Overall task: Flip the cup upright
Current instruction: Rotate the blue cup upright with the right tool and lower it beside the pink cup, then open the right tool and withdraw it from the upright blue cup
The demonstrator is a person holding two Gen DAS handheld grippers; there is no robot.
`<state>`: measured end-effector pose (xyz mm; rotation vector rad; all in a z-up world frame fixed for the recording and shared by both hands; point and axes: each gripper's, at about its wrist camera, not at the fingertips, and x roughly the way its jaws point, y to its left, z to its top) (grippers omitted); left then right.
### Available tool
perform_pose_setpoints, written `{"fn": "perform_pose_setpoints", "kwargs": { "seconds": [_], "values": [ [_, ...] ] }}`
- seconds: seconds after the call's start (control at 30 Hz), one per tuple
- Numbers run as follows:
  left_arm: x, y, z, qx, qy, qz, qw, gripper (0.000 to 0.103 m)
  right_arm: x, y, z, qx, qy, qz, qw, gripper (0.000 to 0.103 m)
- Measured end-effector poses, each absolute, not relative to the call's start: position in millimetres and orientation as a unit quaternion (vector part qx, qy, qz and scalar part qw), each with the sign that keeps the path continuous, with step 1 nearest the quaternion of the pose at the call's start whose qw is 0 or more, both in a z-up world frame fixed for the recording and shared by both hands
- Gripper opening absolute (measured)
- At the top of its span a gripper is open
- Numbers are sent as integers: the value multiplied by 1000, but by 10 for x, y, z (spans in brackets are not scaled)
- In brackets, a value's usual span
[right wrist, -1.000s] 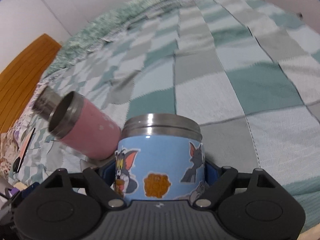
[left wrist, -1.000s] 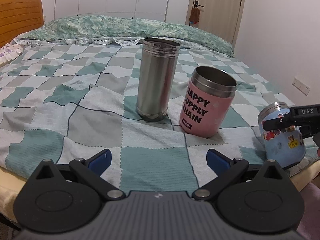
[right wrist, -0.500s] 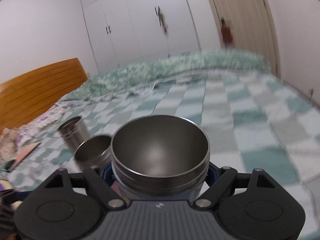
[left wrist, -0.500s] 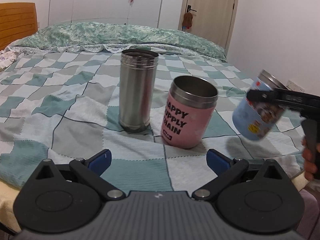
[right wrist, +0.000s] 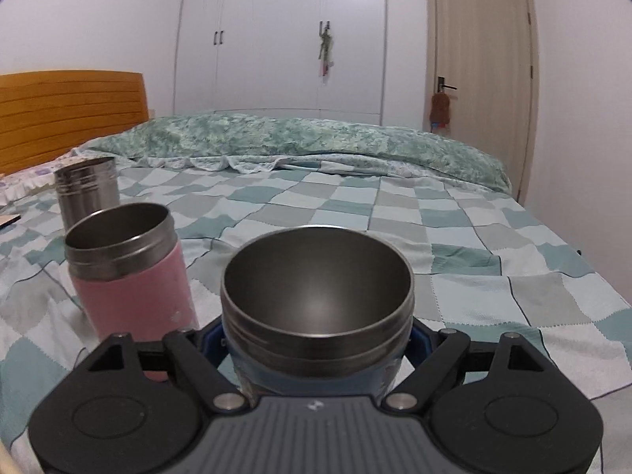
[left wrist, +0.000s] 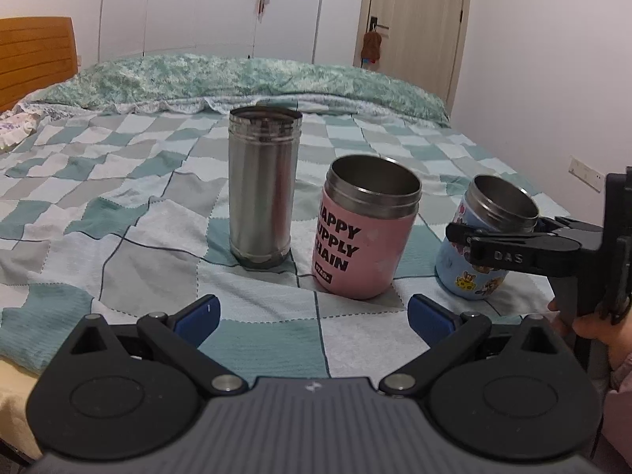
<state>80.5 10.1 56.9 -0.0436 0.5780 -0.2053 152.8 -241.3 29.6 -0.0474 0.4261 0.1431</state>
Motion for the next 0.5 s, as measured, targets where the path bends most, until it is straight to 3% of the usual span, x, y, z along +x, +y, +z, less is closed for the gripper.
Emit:
{"fn": "perform_pose_setpoints", "kwargs": {
  "seconds": [0.07, 0.3, 0.5],
  "values": [
    [744, 102, 587, -24, 272, -102, 957, 103, 1428, -2451, 335, -16, 207, 81, 975, 103],
    [378, 5, 652, -16, 190, -91, 977, 103, 725, -2615, 447, -30, 154, 122, 980, 103],
    [126, -103, 546, -19, 171, -92, 981, 103, 140, -2721, 389, -44, 116, 139, 982, 103]
  ]
}}
